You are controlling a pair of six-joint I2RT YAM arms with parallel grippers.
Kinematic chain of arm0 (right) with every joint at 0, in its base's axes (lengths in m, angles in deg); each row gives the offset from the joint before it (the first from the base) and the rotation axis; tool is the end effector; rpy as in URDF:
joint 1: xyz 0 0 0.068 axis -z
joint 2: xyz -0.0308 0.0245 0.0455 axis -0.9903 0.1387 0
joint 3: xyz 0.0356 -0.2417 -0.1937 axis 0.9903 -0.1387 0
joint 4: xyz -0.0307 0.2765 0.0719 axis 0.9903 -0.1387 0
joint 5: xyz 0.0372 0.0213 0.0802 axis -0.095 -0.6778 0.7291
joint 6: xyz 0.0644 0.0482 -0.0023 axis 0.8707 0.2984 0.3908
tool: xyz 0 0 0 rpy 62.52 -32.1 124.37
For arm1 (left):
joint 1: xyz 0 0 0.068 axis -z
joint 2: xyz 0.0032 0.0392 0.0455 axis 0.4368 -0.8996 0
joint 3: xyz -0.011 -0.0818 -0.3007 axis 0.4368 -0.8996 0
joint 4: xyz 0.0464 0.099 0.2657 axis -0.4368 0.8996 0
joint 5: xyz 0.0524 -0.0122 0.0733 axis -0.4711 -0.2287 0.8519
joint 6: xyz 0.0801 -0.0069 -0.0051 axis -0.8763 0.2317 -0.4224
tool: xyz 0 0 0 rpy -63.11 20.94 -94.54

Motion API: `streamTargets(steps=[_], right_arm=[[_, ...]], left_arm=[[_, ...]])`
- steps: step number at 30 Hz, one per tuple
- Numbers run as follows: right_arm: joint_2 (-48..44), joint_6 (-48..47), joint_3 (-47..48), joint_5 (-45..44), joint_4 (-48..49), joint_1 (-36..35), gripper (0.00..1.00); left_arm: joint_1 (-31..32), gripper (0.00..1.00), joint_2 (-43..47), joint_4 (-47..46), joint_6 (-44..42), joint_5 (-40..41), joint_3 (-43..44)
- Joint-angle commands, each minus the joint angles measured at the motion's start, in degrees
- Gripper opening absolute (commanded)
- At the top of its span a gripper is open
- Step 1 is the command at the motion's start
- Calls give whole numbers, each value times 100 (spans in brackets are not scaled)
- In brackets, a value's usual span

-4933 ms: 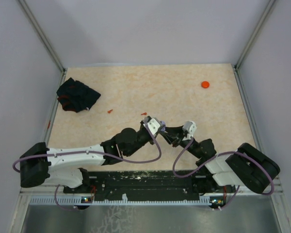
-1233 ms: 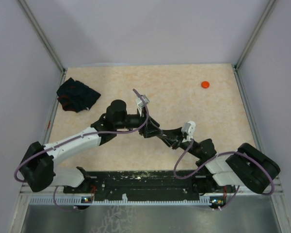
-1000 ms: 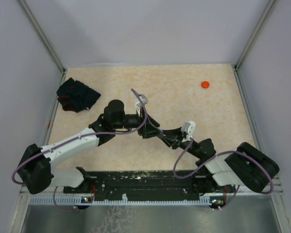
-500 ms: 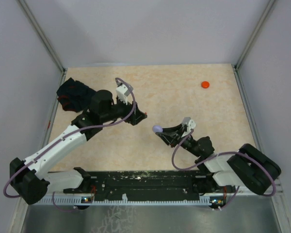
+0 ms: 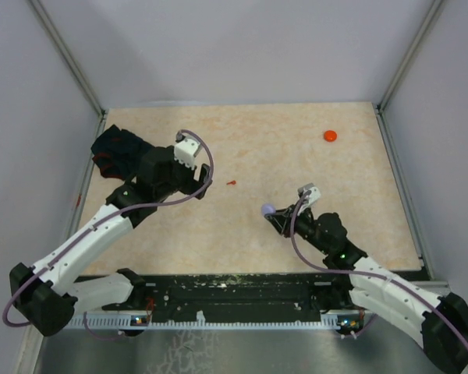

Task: Insert the wireless bluetooth earbuds into the charging case
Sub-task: Place the charging case at the center of the board.

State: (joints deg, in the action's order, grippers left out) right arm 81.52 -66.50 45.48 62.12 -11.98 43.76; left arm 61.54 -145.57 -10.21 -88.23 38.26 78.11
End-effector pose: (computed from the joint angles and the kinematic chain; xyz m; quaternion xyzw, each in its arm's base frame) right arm 0.1492 0.1284 0.2043 -0.1500 0.7207 0.3734 0.5645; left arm 0.2412 -0.1699 0.3485 0.2605 0.8054 -0.1421 0.5132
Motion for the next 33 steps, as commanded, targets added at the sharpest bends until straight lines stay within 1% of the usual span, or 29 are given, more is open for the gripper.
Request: streamTargets(steps=[1, 4, 7, 10, 14, 16, 18, 24, 27, 29, 33], right_arm=[[-546, 521, 302, -387, -1807, 255, 0], [-755, 730, 384, -369, -2446, 509, 0], [-838, 870, 483, -285, -2987, 884, 0], [-750, 1009, 577, -64, -3419, 1388, 0], [-455, 1212, 705, 258, -3818, 2232, 0], [-263, 1321, 708, 452, -3826, 2713, 0], [-91, 1438, 667, 566, -3770, 3044, 0], [453, 1642, 686, 565, -3450, 3501, 0], [868, 1673, 810, 622, -3247, 3589, 8], [1089, 1674, 931, 626, -3270, 3589, 19], [1216, 1541, 1184, 337, -3755, 3615, 41]], left_arm=[[-164, 86, 422, 37, -361, 478, -216], [-318, 88, 670, 33, -414, 680, -317], [-506, 91, 899, -54, -389, 619, -495], [-744, 93, 1034, -88, -324, 518, -628], [-952, 94, 1191, -136, -282, 482, -733], [-1025, 94, 1239, -134, -277, 481, -757], [-1103, 94, 1300, -149, -254, 514, -799], [-1224, 94, 1468, -187, -275, 643, -898], [-1258, 95, 1541, -187, -290, 651, -906], [-1286, 95, 1608, -201, -304, 642, -935], [-1341, 95, 1671, -208, -300, 620, -935]])
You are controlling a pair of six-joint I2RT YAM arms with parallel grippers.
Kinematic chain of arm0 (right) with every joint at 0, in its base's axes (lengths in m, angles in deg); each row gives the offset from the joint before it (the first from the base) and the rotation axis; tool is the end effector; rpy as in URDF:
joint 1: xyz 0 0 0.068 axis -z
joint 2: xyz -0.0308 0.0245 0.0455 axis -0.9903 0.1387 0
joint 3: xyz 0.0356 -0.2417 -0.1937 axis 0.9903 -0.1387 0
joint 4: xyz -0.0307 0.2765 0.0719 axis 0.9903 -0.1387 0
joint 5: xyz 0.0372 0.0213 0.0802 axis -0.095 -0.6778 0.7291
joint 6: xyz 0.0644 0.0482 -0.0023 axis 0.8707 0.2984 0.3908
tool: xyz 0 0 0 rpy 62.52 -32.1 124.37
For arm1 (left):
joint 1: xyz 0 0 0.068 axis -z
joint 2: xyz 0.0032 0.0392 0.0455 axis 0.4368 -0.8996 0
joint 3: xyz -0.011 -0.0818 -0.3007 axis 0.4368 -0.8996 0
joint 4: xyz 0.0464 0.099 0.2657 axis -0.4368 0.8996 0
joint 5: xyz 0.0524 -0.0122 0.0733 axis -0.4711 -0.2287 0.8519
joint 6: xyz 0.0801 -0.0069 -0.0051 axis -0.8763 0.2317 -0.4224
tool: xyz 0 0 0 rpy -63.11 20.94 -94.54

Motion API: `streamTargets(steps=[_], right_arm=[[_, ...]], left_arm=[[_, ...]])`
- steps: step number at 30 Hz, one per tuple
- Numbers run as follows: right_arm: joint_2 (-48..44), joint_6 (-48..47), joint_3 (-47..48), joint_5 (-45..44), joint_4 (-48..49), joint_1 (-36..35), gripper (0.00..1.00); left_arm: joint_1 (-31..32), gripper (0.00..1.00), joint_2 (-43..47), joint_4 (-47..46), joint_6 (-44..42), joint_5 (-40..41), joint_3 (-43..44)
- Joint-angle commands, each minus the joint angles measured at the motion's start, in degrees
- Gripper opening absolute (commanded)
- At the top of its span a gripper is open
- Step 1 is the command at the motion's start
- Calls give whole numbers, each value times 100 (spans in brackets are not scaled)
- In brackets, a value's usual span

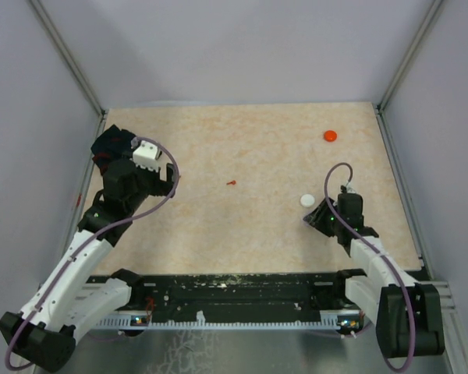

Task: Insert the wireless bluetooth earbuds into the charging case
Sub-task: Place the charging case at the center of the board.

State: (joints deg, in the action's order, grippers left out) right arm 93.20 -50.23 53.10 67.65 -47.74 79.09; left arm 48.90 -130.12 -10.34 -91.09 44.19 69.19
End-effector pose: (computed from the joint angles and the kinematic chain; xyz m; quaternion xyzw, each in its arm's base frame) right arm 0.1922 0.0249 0.1400 0.2318 0.8885 0.2263 0.3251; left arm 0.2138 -0.0803 0.3505 0.1528 0.7987 -0.0382 0.5807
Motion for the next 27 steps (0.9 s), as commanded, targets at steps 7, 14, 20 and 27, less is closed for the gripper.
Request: streamTargets(steps=[7, 14, 20, 27], right_arm=[[-37, -242, 917, -905, -1267, 112, 63], [-23, -633, 1766, -1600, -1795, 109, 90], [104, -865, 1872, -1645, -965, 110, 91], [1380, -1245, 2935, -2538, -114, 111, 92]], left_arm=[[-135, 96, 198, -165, 13, -8, -32], [-164, 96, 293, -156, 27, 25, -41], [-195, 97, 306, -165, 30, -24, -61], [-202, 97, 270, -165, 21, -13, -75]])
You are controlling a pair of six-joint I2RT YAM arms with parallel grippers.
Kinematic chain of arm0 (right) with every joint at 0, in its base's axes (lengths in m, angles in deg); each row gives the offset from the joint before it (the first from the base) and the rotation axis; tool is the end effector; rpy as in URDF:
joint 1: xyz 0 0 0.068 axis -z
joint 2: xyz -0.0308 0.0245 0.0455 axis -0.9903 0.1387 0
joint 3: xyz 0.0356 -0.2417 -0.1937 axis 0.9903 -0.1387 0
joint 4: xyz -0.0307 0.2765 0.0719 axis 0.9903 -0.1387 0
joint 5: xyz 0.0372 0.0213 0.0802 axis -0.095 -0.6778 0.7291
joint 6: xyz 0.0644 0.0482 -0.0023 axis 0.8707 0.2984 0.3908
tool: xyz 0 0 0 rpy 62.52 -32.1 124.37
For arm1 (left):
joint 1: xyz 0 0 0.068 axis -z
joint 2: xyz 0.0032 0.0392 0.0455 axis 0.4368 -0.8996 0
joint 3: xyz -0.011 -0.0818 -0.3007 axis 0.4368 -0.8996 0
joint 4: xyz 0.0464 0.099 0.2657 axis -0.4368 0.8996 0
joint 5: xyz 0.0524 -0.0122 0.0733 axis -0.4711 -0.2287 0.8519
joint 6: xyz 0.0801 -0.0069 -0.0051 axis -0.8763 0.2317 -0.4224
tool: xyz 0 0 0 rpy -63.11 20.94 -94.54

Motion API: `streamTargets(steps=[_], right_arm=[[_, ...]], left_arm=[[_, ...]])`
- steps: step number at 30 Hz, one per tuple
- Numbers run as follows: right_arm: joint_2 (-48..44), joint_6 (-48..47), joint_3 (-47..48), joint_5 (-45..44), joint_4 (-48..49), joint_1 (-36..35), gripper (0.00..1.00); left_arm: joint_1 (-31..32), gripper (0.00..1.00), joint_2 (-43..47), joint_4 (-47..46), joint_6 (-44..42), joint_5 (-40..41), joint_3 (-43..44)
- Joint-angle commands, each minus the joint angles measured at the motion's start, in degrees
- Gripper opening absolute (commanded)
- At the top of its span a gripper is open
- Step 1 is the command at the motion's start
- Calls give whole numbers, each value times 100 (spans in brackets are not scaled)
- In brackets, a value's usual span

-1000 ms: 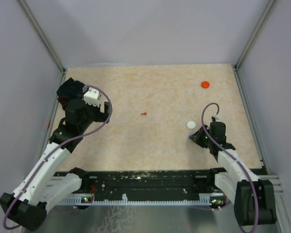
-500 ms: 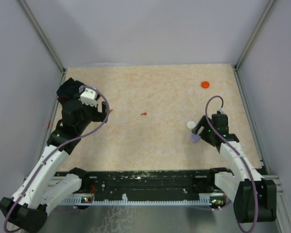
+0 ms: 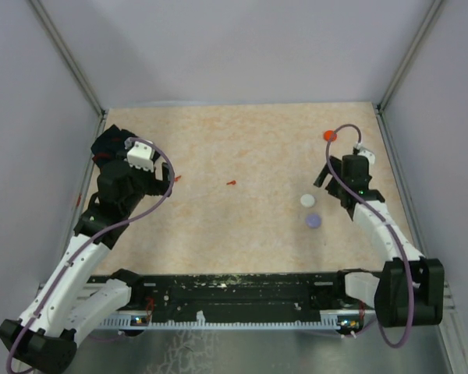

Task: Insert the wireless bluetooth earbuds into the charging case
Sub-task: Place the charging case at the center of the board, then pick up the charging case at the center of the board.

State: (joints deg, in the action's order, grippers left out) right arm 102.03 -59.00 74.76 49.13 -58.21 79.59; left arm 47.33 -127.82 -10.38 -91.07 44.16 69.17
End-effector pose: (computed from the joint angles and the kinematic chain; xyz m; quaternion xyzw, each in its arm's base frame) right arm 0.2580 0.0037 0.2272 0.2278 0.8847 0.0617 0.4020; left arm 0.2069 -0.0709 0.3586 0.1382 0.7894 -0.0338 0.5972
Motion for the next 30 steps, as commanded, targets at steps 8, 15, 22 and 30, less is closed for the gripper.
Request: streamTargets(steps=[8, 15, 22, 30], right_arm=[[2337, -1228, 2024, -1234, 2090, 132, 81], [3992, -1389, 3299, -1006, 2295, 428, 76], [5211, -1685, 4490, -672, 2079, 493, 75], [6100, -1756, 5334, -471, 1807, 490, 74]], left_arm=[[-67, 96, -63, -178, 26, -35, -94], [-103, 96, -129, -210, 20, -34, -115], [-163, 96, -290, -205, 27, -169, -103], [-231, 96, -363, -222, 46, -303, -116]])
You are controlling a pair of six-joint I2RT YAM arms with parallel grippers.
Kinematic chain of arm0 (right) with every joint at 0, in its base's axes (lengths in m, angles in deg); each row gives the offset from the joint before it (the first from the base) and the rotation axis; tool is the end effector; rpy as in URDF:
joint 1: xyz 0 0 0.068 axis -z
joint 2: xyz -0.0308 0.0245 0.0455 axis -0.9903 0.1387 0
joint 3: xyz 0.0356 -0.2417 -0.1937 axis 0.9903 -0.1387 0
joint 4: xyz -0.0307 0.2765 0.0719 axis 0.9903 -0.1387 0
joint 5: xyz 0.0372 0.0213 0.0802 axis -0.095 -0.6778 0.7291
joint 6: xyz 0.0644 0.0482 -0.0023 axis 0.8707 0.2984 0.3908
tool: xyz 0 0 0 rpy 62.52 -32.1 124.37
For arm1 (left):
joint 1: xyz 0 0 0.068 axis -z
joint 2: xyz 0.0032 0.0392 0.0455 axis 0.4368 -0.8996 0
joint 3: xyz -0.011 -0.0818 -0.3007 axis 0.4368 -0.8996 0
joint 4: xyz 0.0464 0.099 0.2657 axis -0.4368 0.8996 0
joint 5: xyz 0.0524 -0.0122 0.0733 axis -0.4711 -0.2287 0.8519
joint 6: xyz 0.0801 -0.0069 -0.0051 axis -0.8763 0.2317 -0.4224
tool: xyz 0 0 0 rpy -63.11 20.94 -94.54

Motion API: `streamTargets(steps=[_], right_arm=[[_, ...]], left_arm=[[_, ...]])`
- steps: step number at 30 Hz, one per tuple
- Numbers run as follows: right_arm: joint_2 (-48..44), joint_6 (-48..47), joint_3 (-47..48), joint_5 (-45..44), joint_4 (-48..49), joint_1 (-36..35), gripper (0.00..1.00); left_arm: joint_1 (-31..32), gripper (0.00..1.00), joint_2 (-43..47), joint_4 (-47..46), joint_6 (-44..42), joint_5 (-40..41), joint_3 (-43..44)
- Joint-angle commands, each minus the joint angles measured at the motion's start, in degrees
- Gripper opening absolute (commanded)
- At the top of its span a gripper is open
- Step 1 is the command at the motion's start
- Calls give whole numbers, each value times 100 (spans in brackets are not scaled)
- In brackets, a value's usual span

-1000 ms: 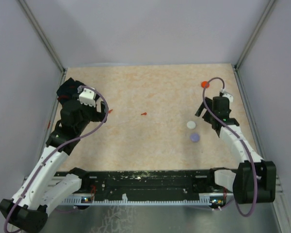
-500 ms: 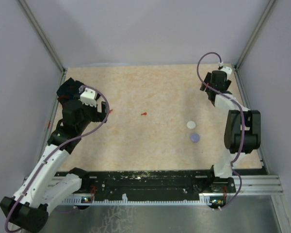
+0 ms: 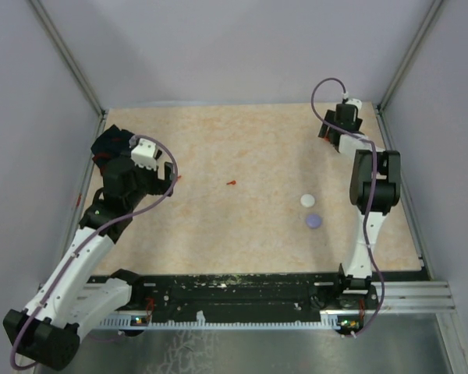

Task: Insert the wireless bluetooth earbuds into the charging case
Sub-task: Pick up the charging case at the center of the board.

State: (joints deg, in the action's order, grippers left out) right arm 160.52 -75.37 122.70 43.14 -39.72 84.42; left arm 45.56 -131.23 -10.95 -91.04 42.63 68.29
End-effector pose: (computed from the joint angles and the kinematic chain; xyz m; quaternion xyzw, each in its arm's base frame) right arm 0.5497 -0.0375 0.1857 0.1608 0.8661 -0.0524 0.4704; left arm 0.2224 -0.0713 0.3413 0.1390 0.8087 -0.0309 0.5707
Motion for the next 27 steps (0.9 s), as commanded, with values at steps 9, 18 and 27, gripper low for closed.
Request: streamTargets(steps=[9, 18, 27], right_arm=[[890, -102, 1122, 141, -518, 7, 66], [1160, -119, 1394, 80, -820, 9, 61], [1335, -147, 1691, -110, -1030, 8, 61]], left_arm=[[-76, 96, -109, -157, 50, -231, -21], [-111, 96, -138, -161, 74, -300, -25], [-147, 96, -155, -166, 91, -396, -25]])
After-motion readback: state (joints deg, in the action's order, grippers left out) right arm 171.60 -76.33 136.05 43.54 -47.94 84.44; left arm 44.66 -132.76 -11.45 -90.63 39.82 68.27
